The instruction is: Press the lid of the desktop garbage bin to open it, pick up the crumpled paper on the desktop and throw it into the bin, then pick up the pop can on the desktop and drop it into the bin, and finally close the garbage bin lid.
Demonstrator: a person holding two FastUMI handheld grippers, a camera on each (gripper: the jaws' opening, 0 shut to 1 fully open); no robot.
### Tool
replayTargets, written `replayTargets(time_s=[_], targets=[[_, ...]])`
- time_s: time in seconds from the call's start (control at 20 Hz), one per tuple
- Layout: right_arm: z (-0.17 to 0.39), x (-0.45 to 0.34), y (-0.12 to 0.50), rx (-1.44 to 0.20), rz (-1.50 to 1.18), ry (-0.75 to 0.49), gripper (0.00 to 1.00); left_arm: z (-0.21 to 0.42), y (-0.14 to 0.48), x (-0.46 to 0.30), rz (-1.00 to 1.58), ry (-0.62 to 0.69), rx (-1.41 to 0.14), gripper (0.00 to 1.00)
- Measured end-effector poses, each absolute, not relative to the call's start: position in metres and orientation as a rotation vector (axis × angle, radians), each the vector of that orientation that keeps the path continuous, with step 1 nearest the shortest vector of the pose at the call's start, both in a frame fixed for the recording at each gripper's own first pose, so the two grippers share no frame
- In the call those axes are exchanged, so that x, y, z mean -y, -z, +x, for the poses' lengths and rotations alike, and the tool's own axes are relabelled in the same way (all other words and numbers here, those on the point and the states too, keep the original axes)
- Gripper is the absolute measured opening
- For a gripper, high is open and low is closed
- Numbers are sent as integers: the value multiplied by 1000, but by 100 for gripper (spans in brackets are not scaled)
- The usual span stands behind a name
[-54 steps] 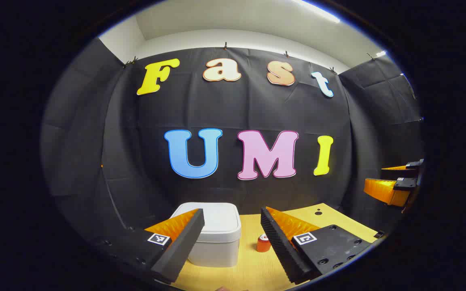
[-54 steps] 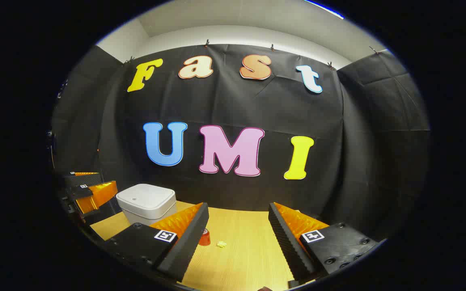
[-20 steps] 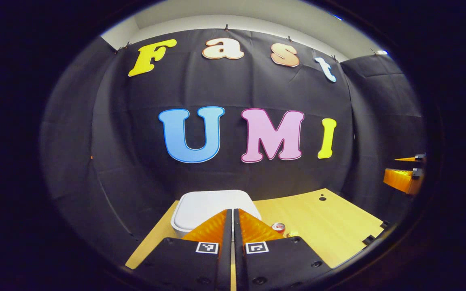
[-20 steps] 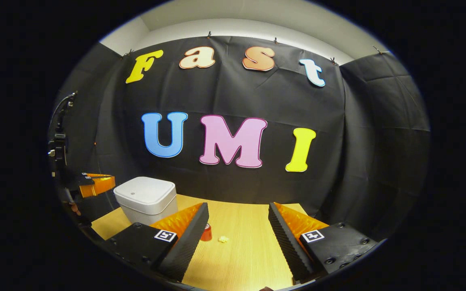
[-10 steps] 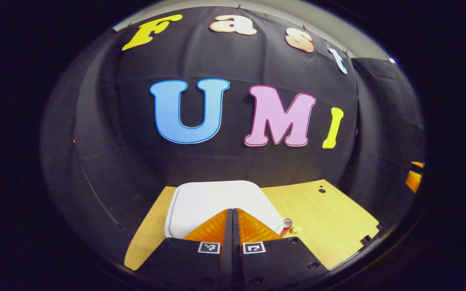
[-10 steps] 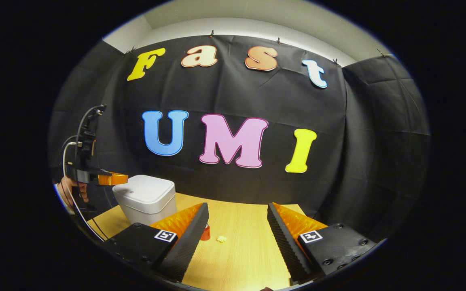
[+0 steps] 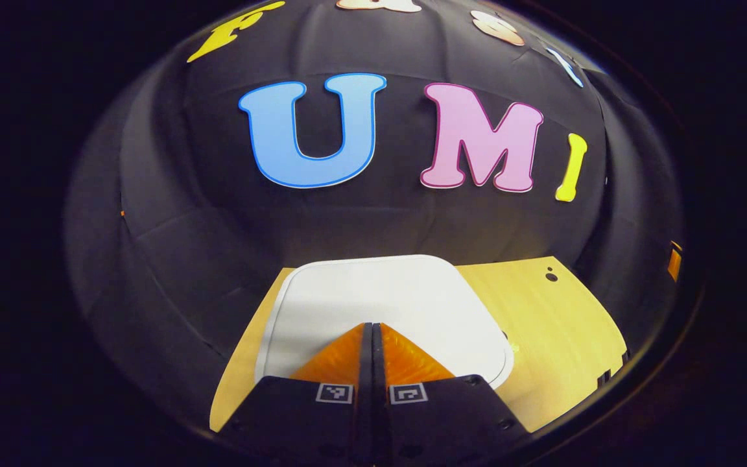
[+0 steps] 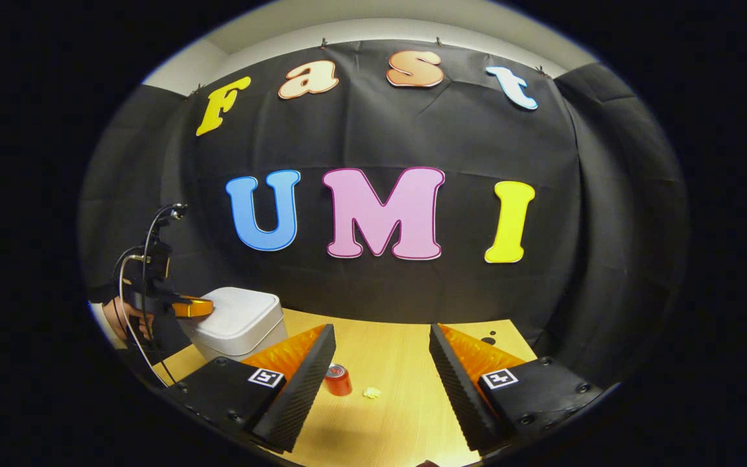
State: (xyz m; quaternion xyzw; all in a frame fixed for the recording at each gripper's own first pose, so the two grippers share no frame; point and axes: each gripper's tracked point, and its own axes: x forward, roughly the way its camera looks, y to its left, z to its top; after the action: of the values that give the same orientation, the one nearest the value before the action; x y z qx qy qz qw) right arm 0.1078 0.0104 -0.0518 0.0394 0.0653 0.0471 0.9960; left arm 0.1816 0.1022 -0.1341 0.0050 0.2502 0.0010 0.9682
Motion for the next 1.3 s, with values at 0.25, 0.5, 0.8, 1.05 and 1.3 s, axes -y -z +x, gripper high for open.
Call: replayTargets(time_s=[0.25, 0.5, 0.8, 1.05, 1.3], targets=[[140, 1, 69, -163, 99, -147, 94, 186, 121, -100, 45, -26, -461, 7], [160, 9, 79, -162, 57, -207, 94, 183, 106, -97, -11, -85, -418, 6], [167, 10, 82, -159, 28, -244, 94, 186, 31, -89, 116, -102, -239, 7], [164, 7, 78, -152, 15, -216, 94, 176, -37, -92, 105, -105, -77, 12], [167, -3, 99, -201, 6, -202, 94, 144, -71, -82, 134, -71, 25, 80]])
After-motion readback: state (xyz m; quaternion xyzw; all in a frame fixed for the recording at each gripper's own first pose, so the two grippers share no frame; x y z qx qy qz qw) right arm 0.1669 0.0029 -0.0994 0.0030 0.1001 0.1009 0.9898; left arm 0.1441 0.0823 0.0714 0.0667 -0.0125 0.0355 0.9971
